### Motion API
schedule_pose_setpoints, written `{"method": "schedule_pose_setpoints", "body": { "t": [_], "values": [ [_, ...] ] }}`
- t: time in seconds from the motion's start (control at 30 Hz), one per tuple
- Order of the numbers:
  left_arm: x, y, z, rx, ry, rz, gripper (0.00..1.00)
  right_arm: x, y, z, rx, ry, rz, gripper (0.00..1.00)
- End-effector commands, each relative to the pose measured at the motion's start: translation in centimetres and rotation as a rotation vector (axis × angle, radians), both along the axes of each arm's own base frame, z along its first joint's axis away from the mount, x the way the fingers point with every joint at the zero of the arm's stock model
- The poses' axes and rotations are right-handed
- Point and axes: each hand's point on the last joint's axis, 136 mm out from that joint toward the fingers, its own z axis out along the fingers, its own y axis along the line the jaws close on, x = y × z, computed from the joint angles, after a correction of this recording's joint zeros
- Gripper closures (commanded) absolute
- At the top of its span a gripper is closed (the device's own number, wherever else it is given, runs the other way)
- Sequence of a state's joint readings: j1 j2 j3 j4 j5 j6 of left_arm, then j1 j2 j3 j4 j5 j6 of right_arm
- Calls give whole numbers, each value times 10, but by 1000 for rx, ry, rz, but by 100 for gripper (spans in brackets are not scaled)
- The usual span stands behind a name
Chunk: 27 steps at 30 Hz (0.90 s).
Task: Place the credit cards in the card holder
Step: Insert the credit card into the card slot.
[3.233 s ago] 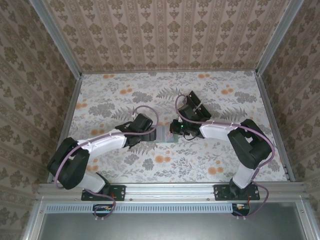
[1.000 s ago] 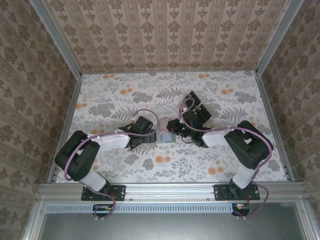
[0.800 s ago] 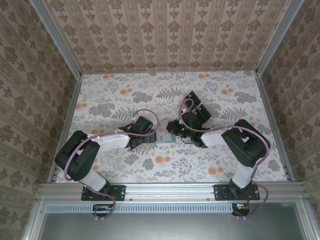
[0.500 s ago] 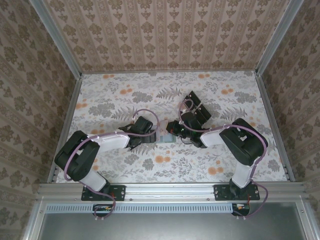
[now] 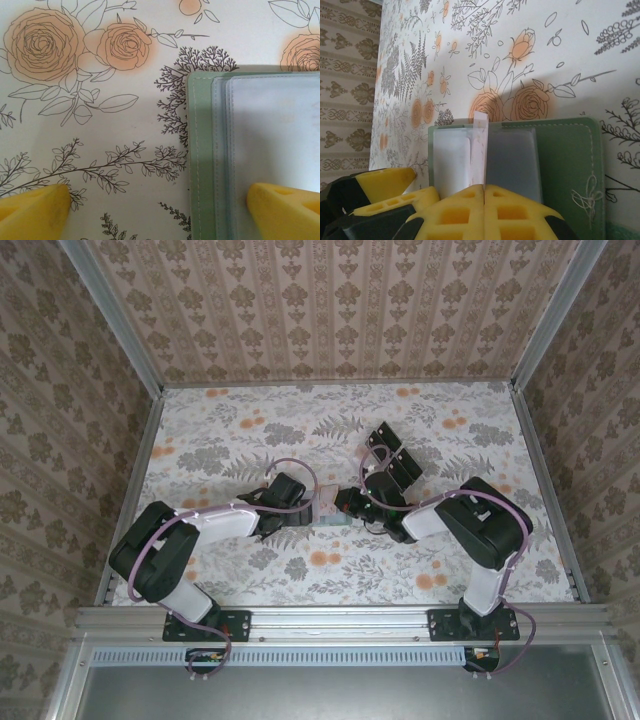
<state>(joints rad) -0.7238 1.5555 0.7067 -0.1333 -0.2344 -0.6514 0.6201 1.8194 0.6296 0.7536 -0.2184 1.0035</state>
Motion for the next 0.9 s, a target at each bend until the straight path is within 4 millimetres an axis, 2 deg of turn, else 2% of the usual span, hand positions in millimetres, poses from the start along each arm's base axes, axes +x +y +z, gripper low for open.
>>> {"method": "schedule_pose_setpoints", "body": {
  "t": [0.0, 0.4, 0.6, 0.87],
  "values": [
    [-22, 29, -23, 103, 91, 29, 0, -11, 3, -15, 3, 36, 24, 100],
    [-22, 29, -23, 102, 92, 29, 0, -24, 9, -22, 13, 58, 49, 100],
    [-22, 29, -22, 102, 91, 28, 0, -30, 5, -28, 0, 80, 50, 100],
    [-23, 29, -23, 103, 92, 28, 0, -31, 5, -31, -5, 95, 50, 100]
  ]
}}
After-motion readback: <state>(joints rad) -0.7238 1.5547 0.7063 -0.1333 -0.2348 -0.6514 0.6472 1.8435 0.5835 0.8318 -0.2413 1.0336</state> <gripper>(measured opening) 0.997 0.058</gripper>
